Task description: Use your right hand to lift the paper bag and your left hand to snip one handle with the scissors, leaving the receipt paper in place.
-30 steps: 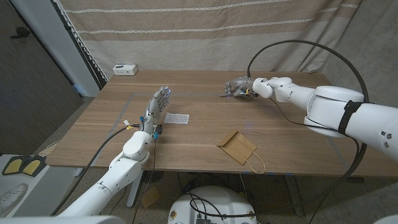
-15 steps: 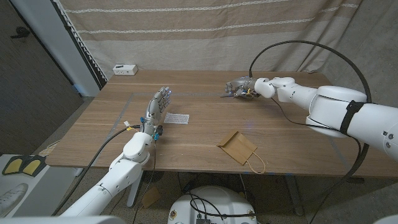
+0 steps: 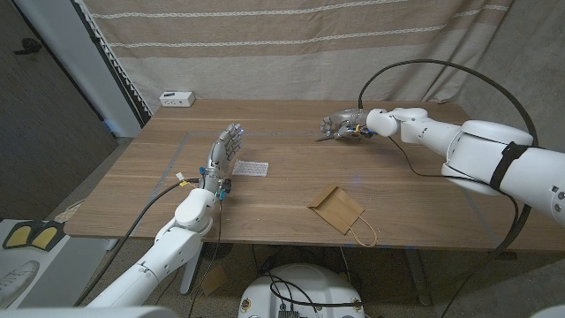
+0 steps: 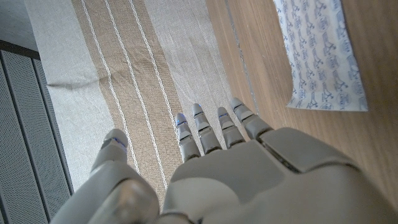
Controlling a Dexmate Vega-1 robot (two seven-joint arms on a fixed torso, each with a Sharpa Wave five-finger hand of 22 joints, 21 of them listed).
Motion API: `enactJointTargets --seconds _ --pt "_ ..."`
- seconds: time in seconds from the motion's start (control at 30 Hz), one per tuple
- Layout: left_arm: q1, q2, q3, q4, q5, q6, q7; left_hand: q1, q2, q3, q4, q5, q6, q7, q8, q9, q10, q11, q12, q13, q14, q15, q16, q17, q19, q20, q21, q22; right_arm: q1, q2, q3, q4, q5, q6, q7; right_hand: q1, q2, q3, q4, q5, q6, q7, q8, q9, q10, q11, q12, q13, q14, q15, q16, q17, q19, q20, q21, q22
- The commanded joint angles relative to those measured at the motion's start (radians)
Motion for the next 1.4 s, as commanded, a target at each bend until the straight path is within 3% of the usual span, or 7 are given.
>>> enactJointTargets --seconds 0.03,0.7,1.03,1.4 --pt "-0.002 0.000 -0.002 0.009 -0.008 -0.006 -0.014 -0.008 -0.002 -0.005 0.002 0.009 0.007 -0.002 0.003 0.003 0.009 0.002 0.006 0.003 0.006 -0.175 0.002 0.005 0.009 -0.143 0.004 0.003 -0.026 -0.043 0.080 -0.080 0.024 0.032 0.044 0.005 -0.008 0.009 -0.002 -0.005 -0.002 -0.003 -0.016 -0.006 -0.036 0.005 -0.013 0.004 0.143 -0.278 -0.006 0.738 -0.008 -0.147 0.018 -0.002" --pt "0.000 -0.005 0.004 0.004 -0.002 -0.010 -0.010 -0.008 0.000 -0.007 0.002 0.009 0.009 -0.002 0.002 0.002 0.010 0.002 0.006 0.003 0.006 -0.175 0.001 0.005 0.008 -0.144 0.003 0.003 -0.084 -0.115 0.197 -0.228 0.030 0.000 0.089 0.006 -0.008 0.017 -0.001 -0.013 0.004 -0.010 -0.040 -0.024 -0.050 -0.001 -0.022 -0.002 0.138 -0.278 -0.015 0.762 -0.023 -0.145 0.051 -0.013" --pt "-0.002 -0.007 0.008 0.002 -0.002 -0.007 -0.013 -0.008 0.000 -0.008 0.002 0.010 0.009 -0.001 0.002 0.002 0.011 0.002 0.006 0.003 0.007 -0.175 0.001 0.005 0.009 -0.145 0.003 0.003 -0.127 -0.166 0.267 -0.338 0.051 -0.035 0.112 0.005 -0.008 0.019 -0.001 -0.015 0.009 -0.013 -0.047 -0.029 -0.050 -0.005 -0.021 0.000 0.138 -0.278 -0.016 0.769 -0.027 -0.145 0.062 -0.017" --pt "-0.008 -0.008 0.010 0.010 -0.003 -0.009 -0.018 -0.008 0.001 -0.009 0.002 0.010 0.009 -0.002 0.002 0.002 0.011 0.000 0.005 0.003 0.007 -0.175 0.001 0.005 0.010 -0.146 0.003 0.003 -0.152 -0.182 0.318 -0.386 0.060 -0.051 0.120 0.006 -0.008 0.021 -0.001 -0.018 0.016 -0.017 -0.052 -0.034 -0.047 -0.009 -0.019 0.001 0.138 -0.278 -0.019 0.776 -0.032 -0.145 0.072 -0.020"
